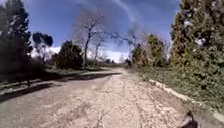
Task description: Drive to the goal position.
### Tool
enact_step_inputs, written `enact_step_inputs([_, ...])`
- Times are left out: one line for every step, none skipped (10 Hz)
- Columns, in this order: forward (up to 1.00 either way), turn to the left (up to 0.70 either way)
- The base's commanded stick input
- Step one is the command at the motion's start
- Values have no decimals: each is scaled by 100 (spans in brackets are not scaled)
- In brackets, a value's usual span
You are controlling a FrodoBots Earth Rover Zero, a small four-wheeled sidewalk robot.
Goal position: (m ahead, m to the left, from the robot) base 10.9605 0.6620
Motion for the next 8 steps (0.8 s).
enact_step_inputs([100, 0])
enact_step_inputs([100, 0])
enact_step_inputs([100, 0])
enact_step_inputs([100, 0])
enact_step_inputs([100, 0])
enact_step_inputs([100, 0])
enact_step_inputs([100, 0])
enact_step_inputs([100, 0])
